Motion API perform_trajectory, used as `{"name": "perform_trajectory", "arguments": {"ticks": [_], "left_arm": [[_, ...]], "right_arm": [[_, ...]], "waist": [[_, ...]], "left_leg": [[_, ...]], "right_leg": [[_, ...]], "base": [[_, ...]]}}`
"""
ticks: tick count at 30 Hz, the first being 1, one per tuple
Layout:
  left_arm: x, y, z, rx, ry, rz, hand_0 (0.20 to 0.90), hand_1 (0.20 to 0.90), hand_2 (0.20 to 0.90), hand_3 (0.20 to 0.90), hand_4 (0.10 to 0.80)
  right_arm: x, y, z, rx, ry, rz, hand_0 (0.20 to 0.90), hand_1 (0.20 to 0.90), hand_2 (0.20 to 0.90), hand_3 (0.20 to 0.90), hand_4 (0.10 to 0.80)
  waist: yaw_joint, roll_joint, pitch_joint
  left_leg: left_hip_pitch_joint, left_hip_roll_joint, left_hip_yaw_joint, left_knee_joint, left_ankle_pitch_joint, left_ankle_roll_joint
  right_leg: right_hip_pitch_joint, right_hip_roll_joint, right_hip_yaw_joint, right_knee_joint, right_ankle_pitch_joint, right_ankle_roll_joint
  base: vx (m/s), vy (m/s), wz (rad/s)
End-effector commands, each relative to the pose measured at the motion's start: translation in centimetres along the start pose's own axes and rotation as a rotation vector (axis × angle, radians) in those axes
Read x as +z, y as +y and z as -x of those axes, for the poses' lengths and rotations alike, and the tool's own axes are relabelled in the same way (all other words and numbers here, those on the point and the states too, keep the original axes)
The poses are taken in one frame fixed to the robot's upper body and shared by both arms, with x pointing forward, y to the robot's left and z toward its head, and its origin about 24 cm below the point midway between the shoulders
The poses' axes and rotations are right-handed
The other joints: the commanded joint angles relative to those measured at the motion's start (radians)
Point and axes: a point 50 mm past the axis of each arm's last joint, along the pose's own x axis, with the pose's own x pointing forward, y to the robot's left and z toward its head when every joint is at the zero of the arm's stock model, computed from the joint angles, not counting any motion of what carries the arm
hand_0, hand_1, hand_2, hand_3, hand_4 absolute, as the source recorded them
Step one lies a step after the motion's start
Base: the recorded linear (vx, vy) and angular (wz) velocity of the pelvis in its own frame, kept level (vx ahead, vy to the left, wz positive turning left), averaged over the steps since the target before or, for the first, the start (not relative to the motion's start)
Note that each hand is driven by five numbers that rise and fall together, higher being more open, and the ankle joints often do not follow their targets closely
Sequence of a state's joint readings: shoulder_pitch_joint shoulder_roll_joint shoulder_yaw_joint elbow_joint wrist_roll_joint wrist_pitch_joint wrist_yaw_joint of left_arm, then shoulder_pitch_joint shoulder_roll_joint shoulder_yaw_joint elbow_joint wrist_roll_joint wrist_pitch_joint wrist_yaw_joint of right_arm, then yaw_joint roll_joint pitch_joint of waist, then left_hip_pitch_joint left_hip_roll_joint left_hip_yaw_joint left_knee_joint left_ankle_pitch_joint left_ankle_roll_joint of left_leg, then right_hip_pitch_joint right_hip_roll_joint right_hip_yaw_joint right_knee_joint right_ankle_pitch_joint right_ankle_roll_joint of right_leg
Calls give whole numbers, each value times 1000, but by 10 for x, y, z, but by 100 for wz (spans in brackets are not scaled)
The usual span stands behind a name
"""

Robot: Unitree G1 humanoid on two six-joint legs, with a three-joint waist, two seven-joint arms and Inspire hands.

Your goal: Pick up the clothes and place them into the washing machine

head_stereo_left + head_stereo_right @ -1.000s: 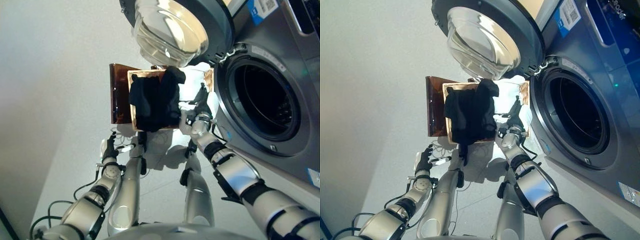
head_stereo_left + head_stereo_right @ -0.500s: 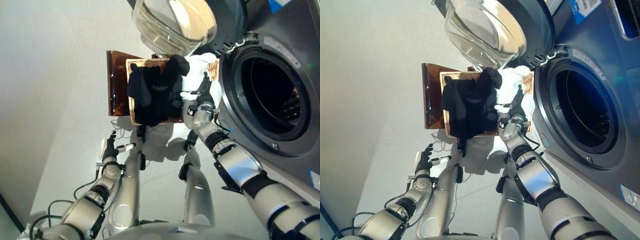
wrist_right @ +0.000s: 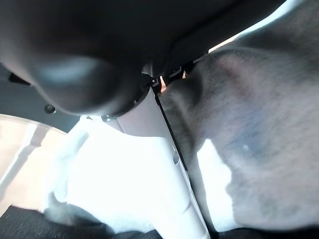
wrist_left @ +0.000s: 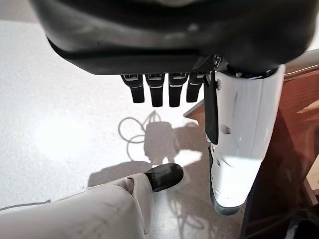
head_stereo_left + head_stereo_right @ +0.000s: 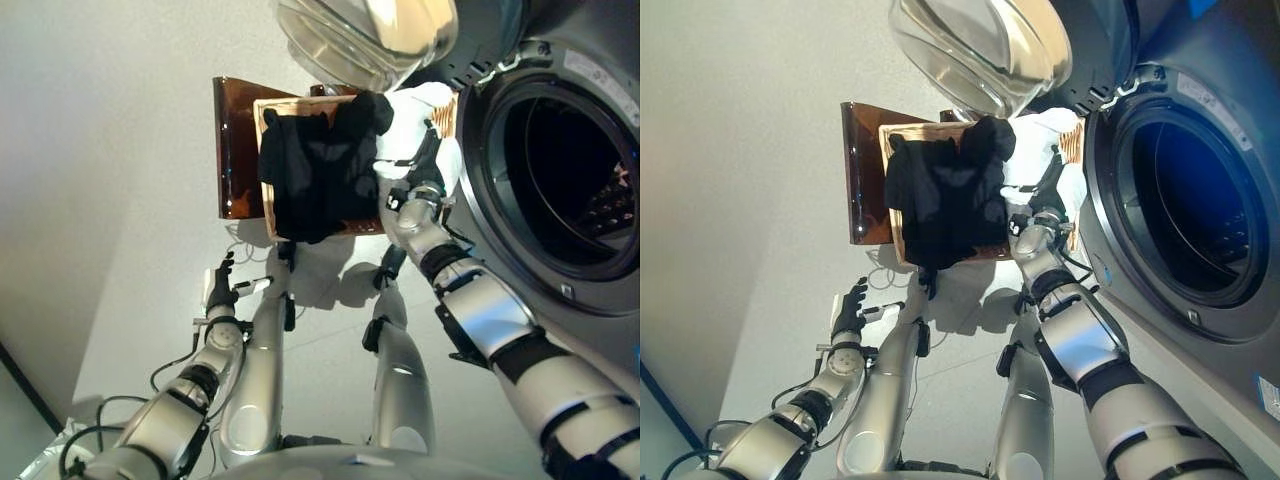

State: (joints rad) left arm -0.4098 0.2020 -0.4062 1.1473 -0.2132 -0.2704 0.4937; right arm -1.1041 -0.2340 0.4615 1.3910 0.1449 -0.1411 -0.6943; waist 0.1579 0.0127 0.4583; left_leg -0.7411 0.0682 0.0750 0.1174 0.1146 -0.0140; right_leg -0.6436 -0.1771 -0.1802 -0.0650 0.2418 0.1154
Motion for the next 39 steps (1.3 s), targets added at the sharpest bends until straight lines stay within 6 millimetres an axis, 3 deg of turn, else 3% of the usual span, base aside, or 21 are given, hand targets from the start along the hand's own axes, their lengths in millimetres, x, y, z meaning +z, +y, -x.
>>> {"name": "perform_trajectory", "arguments": {"ticks": [1, 17, 27, 32, 39], "left_arm": [[3, 12, -4, 47, -31, 5, 900, 900, 900, 900, 800], [0, 13, -3, 49, -17, 17, 900, 900, 900, 900, 800], [-10, 17, -1, 61, 21, 13, 900, 900, 900, 900, 800], [-17, 19, 1, 70, 52, 14, 900, 900, 900, 900, 800], [-30, 21, 6, 76, 102, 18, 900, 900, 900, 900, 800]], "right_arm": [[66, 10, -2, 75, -234, 7, 200, 200, 200, 200, 300], [73, 8, -2, 52, -264, -40, 200, 200, 200, 200, 300], [77, 10, 3, 63, -262, -201, 200, 200, 200, 200, 300], [77, 12, 12, 96, -262, -376, 200, 200, 200, 200, 300], [59, 11, 31, 160, -181, -791, 200, 200, 200, 200, 300]], "waist": [[65, 50, 24], [58, 38, 0], [43, 19, -25], [32, 5, -43], [8, -22, -77]], "left_leg": [[71, -23, -29, -205, 100, -47], [103, -19, -16, -205, 90, -46], [135, -15, -4, -205, 77, -44], [158, -11, 5, -205, 68, -42], [208, -2, 24, -204, 48, -38]], "right_leg": [[5, -21, 19, 60, 43, 32], [31, -15, 23, 52, 40, 30], [61, -10, 27, 44, 39, 30], [81, -6, 28, 44, 34, 30], [122, -3, 34, 51, 20, 30]], "base": [[0, 0, 0], [0, 2, -1], [6, -2, -1], [22, -3, 0], [41, 0, -5]]}}
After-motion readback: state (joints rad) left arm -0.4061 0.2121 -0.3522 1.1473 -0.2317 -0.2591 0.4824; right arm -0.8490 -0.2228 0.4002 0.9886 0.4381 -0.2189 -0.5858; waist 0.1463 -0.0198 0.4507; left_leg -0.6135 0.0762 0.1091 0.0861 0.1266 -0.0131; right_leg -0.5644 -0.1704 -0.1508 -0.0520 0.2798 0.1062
